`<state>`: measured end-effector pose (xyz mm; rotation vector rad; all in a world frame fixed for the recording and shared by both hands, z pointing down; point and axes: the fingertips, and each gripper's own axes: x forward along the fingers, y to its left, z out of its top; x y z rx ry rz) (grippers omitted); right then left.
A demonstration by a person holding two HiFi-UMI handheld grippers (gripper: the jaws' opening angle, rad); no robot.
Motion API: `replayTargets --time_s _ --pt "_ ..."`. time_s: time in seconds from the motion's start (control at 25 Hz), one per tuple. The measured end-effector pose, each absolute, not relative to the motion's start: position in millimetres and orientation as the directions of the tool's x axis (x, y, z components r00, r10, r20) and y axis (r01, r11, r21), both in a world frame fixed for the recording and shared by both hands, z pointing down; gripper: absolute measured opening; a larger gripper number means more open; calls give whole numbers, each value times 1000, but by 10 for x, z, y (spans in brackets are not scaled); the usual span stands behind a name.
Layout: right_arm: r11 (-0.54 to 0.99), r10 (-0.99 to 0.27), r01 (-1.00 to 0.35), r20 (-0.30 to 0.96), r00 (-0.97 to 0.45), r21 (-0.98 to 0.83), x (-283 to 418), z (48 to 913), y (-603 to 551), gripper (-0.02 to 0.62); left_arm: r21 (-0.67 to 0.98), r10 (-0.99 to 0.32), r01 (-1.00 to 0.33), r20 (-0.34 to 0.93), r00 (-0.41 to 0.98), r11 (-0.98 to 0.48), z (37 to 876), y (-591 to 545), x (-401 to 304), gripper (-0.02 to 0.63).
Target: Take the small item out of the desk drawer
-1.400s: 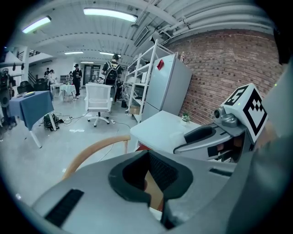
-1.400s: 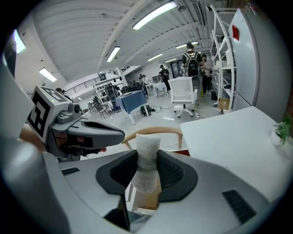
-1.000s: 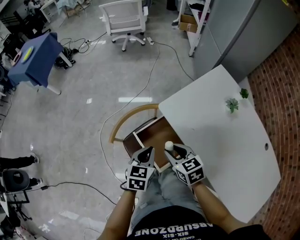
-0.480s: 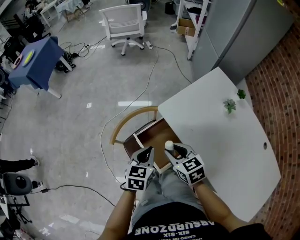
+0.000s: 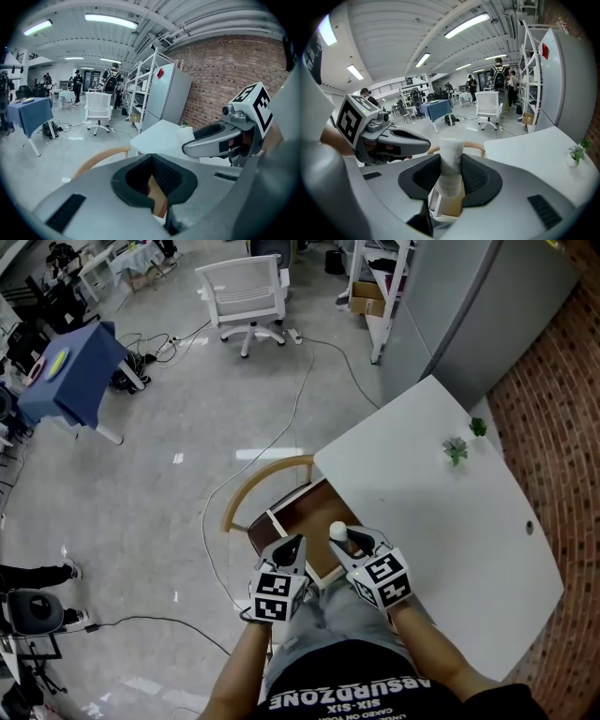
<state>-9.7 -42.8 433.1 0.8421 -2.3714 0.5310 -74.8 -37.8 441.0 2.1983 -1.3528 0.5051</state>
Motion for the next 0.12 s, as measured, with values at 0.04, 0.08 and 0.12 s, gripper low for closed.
replayTargets --time_s 0.04,0.08,0.12 --pt "725 -445 -667 622 -645 -173 -101 4325 -419 127 225 -712 -899 552 435 -376 4405 -366 -755 -3" --pt "726 -444 -666 622 -644 -172 -106 4321 -411 127 225 -713 -900 551 434 -374 4401 -355 -762 -3" --pt "726 -444 -666 622 -644 -171 -112 4316 -402 127 226 -714 -900 550 434 -372 4398 -343 -770 -3"
